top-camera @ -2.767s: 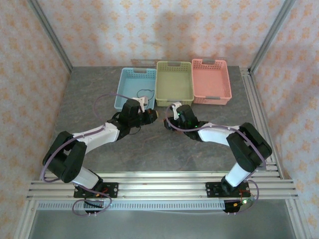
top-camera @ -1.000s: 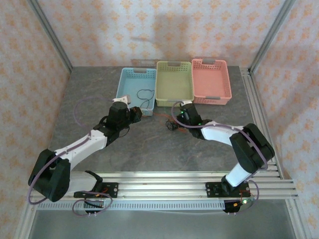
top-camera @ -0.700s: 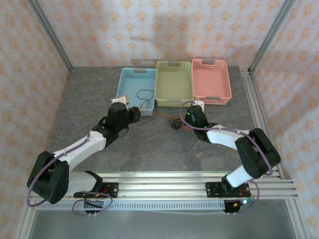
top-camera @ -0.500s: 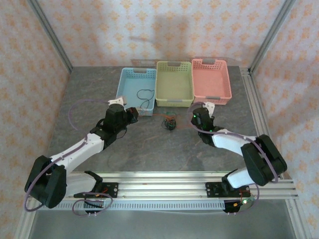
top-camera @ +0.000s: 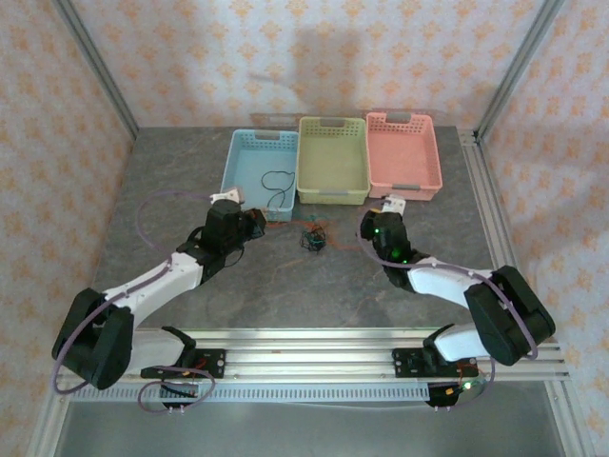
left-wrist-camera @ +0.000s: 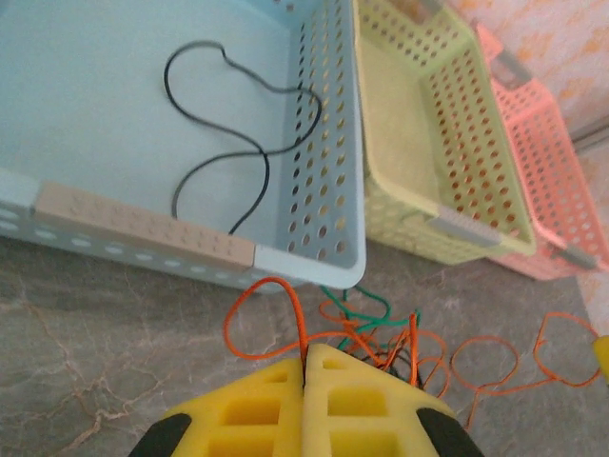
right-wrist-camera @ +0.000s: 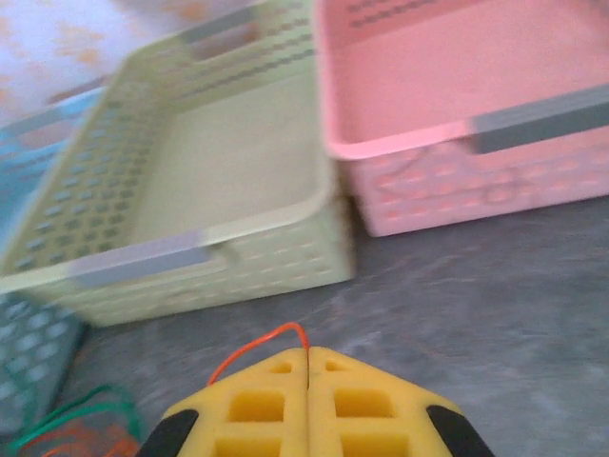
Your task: Untangle the cables
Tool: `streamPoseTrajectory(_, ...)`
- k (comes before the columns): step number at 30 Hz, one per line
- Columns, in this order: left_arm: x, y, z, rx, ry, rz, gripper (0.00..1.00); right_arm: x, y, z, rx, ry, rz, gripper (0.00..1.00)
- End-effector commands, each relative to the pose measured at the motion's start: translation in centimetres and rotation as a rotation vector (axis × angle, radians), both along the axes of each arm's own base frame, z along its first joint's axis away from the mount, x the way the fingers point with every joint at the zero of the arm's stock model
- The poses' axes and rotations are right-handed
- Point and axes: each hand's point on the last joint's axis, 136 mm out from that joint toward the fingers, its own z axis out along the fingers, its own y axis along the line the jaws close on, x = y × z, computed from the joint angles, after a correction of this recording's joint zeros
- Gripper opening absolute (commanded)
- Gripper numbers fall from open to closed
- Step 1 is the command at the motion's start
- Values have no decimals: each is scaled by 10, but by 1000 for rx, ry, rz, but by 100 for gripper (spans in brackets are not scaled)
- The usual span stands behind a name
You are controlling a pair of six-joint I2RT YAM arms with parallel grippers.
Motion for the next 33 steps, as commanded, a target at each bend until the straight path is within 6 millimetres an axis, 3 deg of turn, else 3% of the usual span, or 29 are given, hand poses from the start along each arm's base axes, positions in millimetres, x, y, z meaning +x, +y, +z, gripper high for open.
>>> streamPoseTrajectory(1,7,-22,13,-36,-25,-75,0,-11,39,41,55,-171,197,0)
streamPoseTrajectory(7,5,-39,11,20,-11,-138,2,-23,51,54,91,-246,274,0)
streamPoseTrajectory(13,2,-40,17,37,-25,-149,50,-31,46,65,122,-302,273,0)
streamPoseTrajectory(16,1,-40,20,36,-34,-151,61,-35,42,72,139,-339,271,0)
streamPoseTrajectory(20,-2,-43,25,65,-55,-170,64,-38,32,78,140,-360,231,0)
streamPoseTrajectory(23,-5,-45,29,111,-72,-180,64,-42,10,88,128,-411,134,0)
streamPoseTrajectory(27,-7,-61,30,148,-70,-258,64,-49,-57,93,62,-425,-194,0)
streamPoseTrajectory(30,-9,-77,31,166,-54,-320,64,-55,-98,87,44,-408,-384,0)
streamPoseTrajectory(33,-15,-102,31,185,-26,-424,64,-57,-122,78,14,-371,-502,0)
